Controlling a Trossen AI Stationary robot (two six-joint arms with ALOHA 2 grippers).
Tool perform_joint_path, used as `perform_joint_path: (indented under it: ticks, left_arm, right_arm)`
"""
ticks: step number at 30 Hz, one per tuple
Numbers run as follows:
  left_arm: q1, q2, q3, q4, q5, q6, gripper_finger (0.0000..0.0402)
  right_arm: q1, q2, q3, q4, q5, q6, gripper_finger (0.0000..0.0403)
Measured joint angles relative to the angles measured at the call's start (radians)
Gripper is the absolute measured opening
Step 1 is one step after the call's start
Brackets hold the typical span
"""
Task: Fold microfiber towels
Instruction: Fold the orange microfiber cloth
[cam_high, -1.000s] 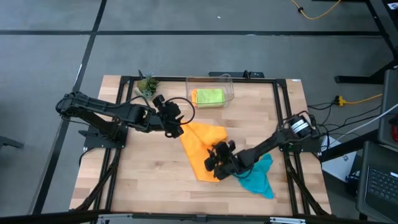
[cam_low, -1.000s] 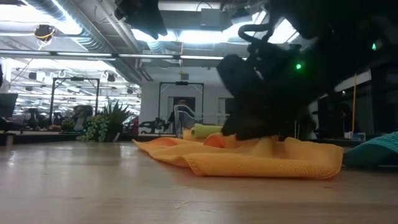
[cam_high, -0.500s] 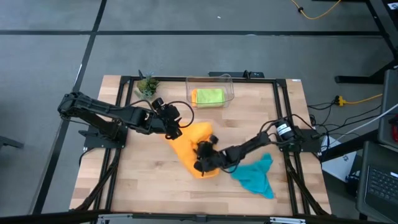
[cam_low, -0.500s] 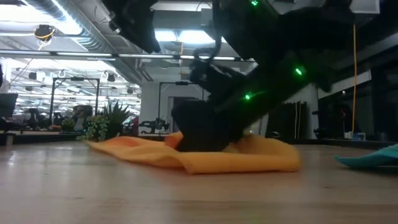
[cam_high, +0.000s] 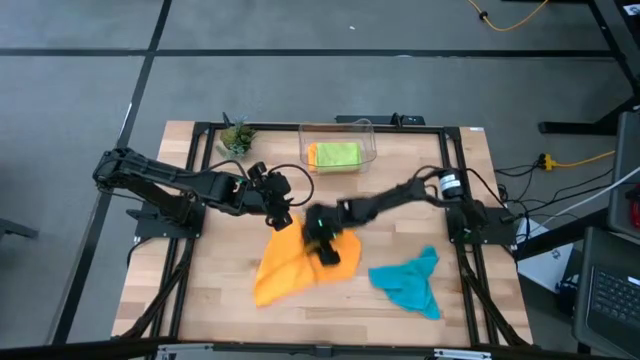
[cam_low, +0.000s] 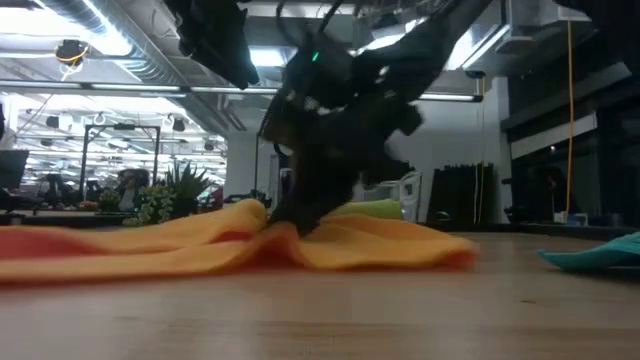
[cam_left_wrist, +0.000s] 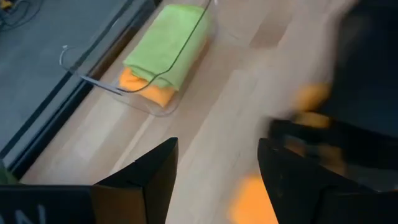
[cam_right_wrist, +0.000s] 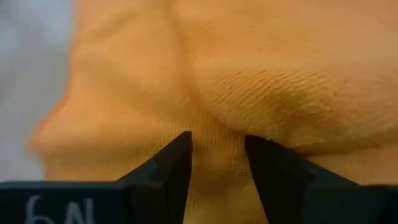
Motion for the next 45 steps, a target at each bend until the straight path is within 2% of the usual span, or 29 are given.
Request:
perform_joint_path:
  ticks: [4, 9, 13, 17, 19, 24, 27, 32, 36, 40, 45]
  left_arm:
    - [-0.001, 0.0, 0.0, 0.0, 0.009, 0.0, 0.0213]
    - [-0.006, 0.0, 0.0, -0.001, 0.012, -0.003, 0.0213]
    - [-0.021, 0.0, 0.0, -0.005, 0.013, -0.005, 0.0213]
    - [-0.039, 0.0, 0.0, -0.005, 0.023, -0.008, 0.0213]
    - [-0.049, 0.0, 0.0, -0.005, 0.09, -0.033, 0.0213]
    - [-0.097, 0.0, -0.009, -0.013, 0.432, -0.085, 0.0213]
    - [-0.16, 0.0, -0.025, -0.019, 0.526, -0.153, 0.0213]
    - [-0.28, 0.008, -0.105, 0.091, 0.528, -0.227, 0.0213]
    - [-0.358, 0.017, -0.189, 0.239, 0.451, -0.304, 0.0213]
    - [-0.412, 0.023, -0.232, 0.261, 0.404, -0.401, 0.022]
    - [-0.431, 0.036, -0.271, 0.236, 0.367, -0.494, 0.0254]
  right_arm:
    - [-0.055, -0.008, 0.093, -0.11, 0.022, 0.058, 0.016]
    - [-0.036, -0.096, 0.208, -0.458, 0.04, 0.051, 0.016]
    - [0.013, -0.206, 0.239, -0.769, 0.045, 0.067, 0.016]
    - [0.091, -0.328, 0.223, -0.953, 0.145, 0.142, 0.016]
    - [0.132, -0.385, 0.209, -1.005, 0.222, 0.191, 0.016]
    - [0.23, -0.509, 0.16, -1.029, 0.359, 0.303, 0.016]
    - [0.271, -0.557, 0.131, -1.021, 0.39, 0.353, 0.016]
    - [0.315, -0.597, 0.087, -0.996, 0.409, 0.421, 0.016]
    - [0.336, -0.594, 0.055, -1.0, 0.408, 0.47, 0.016]
    - [0.349, -0.594, 0.022, -0.997, 0.408, 0.507, 0.016]
    - [0.351, -0.595, -0.018, -0.981, 0.408, 0.542, 0.016]
